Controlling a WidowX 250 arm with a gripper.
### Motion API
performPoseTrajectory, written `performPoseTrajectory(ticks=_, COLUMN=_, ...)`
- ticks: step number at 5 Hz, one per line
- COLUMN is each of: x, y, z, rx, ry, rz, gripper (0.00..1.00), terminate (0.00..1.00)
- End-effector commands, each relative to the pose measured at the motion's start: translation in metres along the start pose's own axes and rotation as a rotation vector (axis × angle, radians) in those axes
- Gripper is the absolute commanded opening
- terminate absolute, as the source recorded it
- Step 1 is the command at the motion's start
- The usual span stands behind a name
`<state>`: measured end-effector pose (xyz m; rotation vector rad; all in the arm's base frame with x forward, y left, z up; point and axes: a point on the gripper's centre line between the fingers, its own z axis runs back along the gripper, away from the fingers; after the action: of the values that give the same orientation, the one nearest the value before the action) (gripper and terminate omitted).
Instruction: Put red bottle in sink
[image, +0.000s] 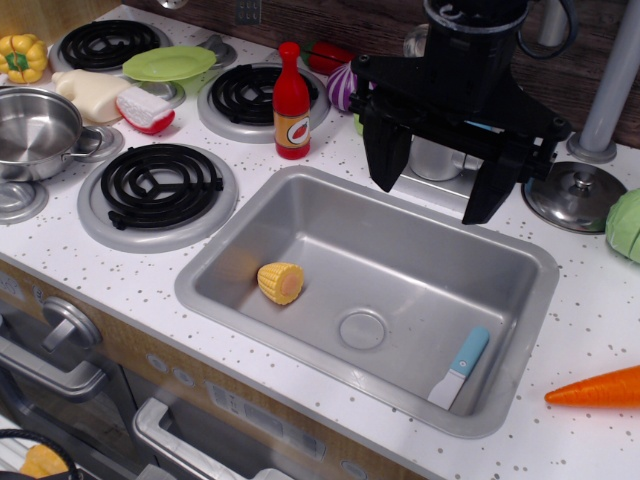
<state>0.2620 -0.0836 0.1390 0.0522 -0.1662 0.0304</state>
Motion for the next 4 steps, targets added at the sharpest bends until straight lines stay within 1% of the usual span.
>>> performPoseTrajectory(ticks=1, x=0.000, y=0.000, z=0.000, rx=0.000, ry=0.000, rz=0.000, gripper=1.00, terminate=0.00)
performPoseTrajectory(ticks=2, x=0.038, y=0.041, z=-0.003, rx=0.054, ry=-0.031, rz=0.001, gripper=1.00, terminate=0.00)
performPoseTrajectory(ticks=3, x=0.063, y=0.077, z=-0.010, rx=0.113, ry=-0.095, rz=-0.003, gripper=1.00, terminate=0.00)
performPoseTrajectory(ticks=4, x=0.077, y=0.113, z=-0.013, rx=0.124, ry=-0.110, rz=-0.003, gripper=1.00, terminate=0.00)
